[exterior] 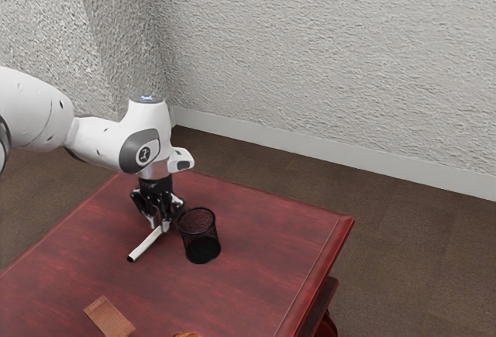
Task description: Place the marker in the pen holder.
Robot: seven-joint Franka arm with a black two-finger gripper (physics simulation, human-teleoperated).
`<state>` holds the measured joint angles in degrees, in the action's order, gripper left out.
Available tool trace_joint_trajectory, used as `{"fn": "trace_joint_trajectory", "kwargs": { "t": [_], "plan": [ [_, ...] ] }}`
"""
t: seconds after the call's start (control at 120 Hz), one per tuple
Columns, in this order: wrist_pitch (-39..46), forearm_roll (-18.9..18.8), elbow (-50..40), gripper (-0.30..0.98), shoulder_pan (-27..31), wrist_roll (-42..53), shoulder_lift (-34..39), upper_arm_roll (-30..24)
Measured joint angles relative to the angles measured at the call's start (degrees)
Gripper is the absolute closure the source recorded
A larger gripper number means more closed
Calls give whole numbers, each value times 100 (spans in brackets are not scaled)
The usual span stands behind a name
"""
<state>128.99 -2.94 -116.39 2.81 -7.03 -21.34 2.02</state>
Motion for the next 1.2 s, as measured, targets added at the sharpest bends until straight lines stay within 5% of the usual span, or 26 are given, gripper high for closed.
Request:
{"fn": "trace_joint_trajectory", "kwargs": {
  "t": [0.325,0.467,0.767,1.033,1.2],
  "plan": [
    [46,-76,-26,78,-6,-103,-18,2],
    [63,-311,-239,79,-65,-159,594,-26],
    [863,-1994,-1316,79,-183,-341,2813,-520],
    [2594,-3396,-1974,79,-53,-1069,3499,-711],
    [3163,-3756,-2562,79,-67,-2067,3825,-1124]
  ]
}}
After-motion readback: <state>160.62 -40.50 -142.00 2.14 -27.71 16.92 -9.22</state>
